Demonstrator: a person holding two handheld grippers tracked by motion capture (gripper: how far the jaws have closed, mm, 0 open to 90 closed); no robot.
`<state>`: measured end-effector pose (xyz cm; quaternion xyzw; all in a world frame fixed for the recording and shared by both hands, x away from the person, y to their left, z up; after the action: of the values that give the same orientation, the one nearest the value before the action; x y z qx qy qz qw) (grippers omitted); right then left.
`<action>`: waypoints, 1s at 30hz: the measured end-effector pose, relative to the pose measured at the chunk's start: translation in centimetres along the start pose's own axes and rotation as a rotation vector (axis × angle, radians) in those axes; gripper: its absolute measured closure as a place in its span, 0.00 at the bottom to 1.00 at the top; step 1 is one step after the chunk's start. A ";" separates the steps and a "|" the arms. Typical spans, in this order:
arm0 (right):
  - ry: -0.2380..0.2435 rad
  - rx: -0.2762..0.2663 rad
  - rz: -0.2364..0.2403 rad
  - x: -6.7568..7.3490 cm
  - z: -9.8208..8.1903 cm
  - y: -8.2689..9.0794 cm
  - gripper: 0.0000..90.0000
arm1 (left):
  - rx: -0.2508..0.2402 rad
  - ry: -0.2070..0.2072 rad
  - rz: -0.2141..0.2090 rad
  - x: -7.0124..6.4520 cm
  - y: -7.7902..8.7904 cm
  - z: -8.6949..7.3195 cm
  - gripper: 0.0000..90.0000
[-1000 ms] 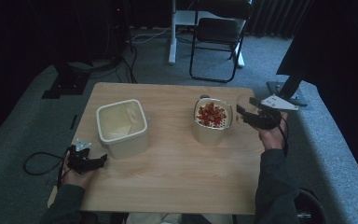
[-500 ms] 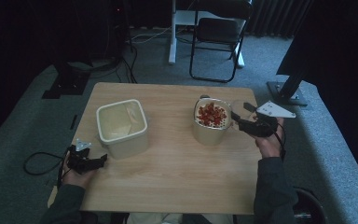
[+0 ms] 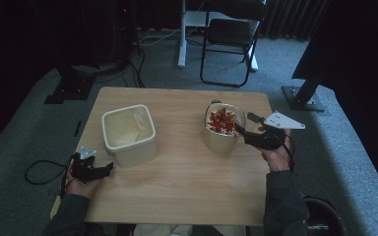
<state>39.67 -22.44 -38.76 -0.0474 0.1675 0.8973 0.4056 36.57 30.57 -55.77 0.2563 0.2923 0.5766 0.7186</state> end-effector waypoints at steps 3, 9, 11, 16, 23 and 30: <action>-0.010 -0.014 0.020 0.4 0.1 -0.2 0.38 | 0.000 0.000 0.000 0.0 0.0 0.0 0.15; -0.013 -0.020 0.045 1.1 0.3 -0.7 0.38 | 0.002 0.000 0.000 0.0 0.0 0.0 0.15; -0.014 -0.023 0.060 1.5 0.3 -1.1 0.38 | 0.002 0.000 0.000 0.0 0.0 0.0 0.15; -0.013 -0.026 0.082 2.2 0.5 -1.7 0.37 | 0.001 0.000 0.000 0.0 0.0 0.0 0.15; -0.005 -0.041 0.116 3.3 1.2 -2.6 0.37 | 0.001 -0.001 0.000 0.0 0.0 0.0 0.15; -0.005 -0.046 0.148 4.6 1.4 -3.6 0.37 | 0.002 -0.001 0.000 0.0 0.0 0.0 0.15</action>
<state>39.33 -16.45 -39.37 -0.0418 0.1488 0.9286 0.3374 36.56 30.58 -55.77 0.2570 0.2925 0.5763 0.7185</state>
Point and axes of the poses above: each handheld gripper's, and its own axes: y roughly backward along the jaws, z roughly out of its top, x roughly to its left, the point moved 5 cm from there along -y, roughly forward along the jaws, and after that the axes turned 11 degrees about y, right-handed, at the moved point
